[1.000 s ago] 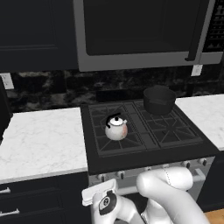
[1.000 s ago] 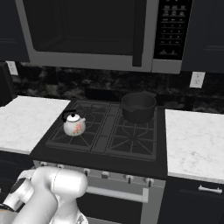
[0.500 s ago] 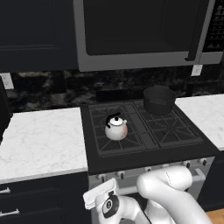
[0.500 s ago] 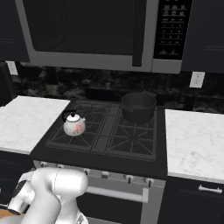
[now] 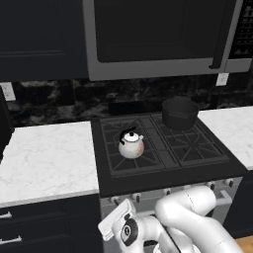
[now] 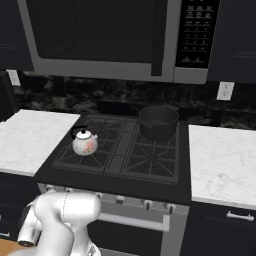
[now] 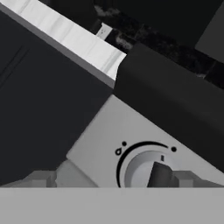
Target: Pick the kettle from the counter and place it on a stove burner. Then turn the burner on.
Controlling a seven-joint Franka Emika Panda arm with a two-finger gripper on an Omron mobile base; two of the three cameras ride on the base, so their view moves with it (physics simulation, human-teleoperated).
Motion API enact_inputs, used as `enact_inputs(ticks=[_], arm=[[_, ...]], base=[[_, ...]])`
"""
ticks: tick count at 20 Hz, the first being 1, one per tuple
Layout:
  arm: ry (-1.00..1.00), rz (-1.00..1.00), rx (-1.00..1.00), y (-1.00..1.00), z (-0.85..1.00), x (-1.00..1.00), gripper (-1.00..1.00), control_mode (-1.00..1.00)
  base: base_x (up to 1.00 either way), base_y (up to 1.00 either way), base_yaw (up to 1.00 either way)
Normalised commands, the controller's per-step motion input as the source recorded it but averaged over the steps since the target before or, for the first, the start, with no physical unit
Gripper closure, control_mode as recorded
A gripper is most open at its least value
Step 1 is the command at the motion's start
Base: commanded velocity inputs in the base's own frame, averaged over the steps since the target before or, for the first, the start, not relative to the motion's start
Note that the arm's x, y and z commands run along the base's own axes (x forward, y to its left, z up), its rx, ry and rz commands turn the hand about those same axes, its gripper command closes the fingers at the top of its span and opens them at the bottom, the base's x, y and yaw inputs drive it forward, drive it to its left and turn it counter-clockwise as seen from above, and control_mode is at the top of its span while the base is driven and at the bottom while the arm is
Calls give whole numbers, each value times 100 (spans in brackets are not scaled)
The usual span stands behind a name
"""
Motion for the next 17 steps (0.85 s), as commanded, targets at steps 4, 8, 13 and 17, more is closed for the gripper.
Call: enact_inputs(ticks=[4,8,13,17], arm=[[0,16,-31,66,48,-1,-100,-100],[0,15,-30,79,49,-16,-100,-100],[0,14,-30,91,49,-33,-100,-100],[0,13,-30,91,54,-50,-100,-100]], base=[[0,0,0],[0,0,0],[0,0,0],[0,0,0]])
